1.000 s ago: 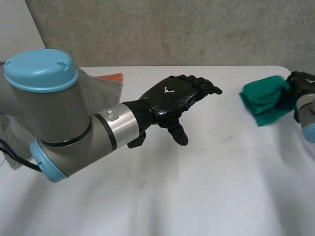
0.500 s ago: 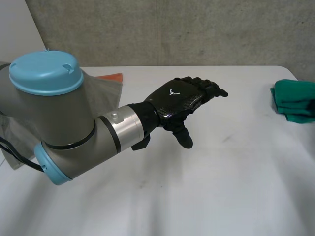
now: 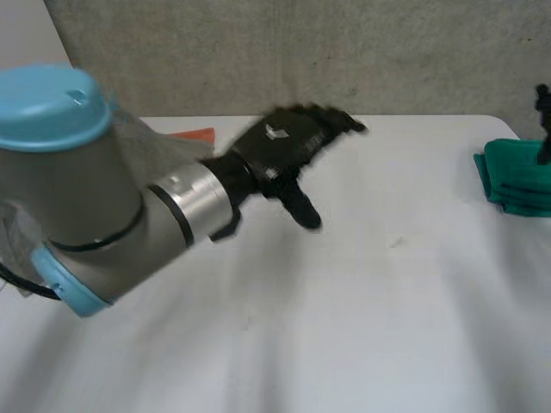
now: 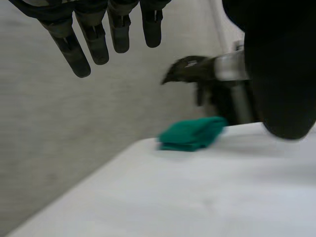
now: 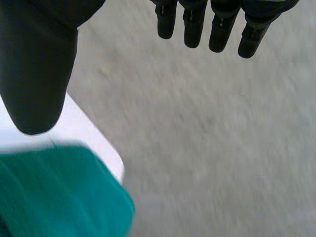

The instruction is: Fold the laundry.

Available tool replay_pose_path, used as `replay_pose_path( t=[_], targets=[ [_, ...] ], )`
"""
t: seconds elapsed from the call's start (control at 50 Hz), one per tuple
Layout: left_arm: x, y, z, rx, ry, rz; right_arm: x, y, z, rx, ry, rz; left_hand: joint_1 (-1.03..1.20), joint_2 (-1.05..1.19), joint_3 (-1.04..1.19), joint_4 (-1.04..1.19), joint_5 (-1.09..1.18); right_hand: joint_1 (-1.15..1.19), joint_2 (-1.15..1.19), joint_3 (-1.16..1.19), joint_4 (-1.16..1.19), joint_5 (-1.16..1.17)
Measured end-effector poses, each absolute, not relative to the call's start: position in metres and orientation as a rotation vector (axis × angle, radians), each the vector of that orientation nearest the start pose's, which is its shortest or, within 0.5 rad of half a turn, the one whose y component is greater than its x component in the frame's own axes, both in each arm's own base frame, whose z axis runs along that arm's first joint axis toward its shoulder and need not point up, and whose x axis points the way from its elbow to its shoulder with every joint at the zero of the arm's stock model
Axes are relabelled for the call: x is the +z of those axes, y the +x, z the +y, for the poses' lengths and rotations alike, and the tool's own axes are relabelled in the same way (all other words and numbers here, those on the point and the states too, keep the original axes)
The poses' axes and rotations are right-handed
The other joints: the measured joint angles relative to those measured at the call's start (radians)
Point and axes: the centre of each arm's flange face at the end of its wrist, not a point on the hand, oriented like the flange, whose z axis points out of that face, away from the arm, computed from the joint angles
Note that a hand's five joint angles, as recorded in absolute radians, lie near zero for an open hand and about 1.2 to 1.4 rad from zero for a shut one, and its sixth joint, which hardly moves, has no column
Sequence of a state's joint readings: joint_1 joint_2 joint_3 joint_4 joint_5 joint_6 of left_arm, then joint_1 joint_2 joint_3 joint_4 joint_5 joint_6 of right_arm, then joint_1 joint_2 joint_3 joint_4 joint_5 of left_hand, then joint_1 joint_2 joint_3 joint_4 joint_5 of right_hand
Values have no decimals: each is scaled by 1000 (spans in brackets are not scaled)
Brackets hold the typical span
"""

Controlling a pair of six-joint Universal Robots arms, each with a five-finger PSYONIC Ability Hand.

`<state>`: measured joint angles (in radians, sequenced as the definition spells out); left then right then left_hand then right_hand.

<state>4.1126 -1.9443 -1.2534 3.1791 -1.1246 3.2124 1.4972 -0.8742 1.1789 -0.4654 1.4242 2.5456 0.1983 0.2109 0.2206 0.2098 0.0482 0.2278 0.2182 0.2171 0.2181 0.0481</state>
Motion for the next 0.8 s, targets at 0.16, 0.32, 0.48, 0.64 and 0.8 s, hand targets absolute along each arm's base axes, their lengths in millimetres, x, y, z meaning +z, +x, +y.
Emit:
replay_pose_path(
  t=[0.16, 0.32, 0.48, 0.64, 0.8],
  targets=[
    [304, -293, -298, 2124, -694, -1835, 208, 165, -395, -2471, -1173, 1901, 0, 0, 0, 0, 0, 0, 0, 0, 0, 0],
    [238, -202, -392, 2415, -923, -2343, 195, 188, -326, -2246, -1391, 1869, 0, 0, 0, -3, 0, 0, 0, 0, 0, 0],
    [175, -164, -443, 2391, -1091, -2336, 175, 186, -307, -2137, -1467, 1956, 286, 252, 241, 253, 243, 0, 0, 0, 0, 0],
    [201, -181, -443, 2429, -918, -2044, 166, 182, -303, -2099, -1461, 2005, 911, 981, 960, 987, 901, 0, 0, 0, 0, 0],
    [291, -224, -393, 2477, -665, -1658, 166, 180, -302, -2097, -1448, 2020, 911, 983, 967, 987, 900, 0, 0, 0, 0, 0]
  ],
)
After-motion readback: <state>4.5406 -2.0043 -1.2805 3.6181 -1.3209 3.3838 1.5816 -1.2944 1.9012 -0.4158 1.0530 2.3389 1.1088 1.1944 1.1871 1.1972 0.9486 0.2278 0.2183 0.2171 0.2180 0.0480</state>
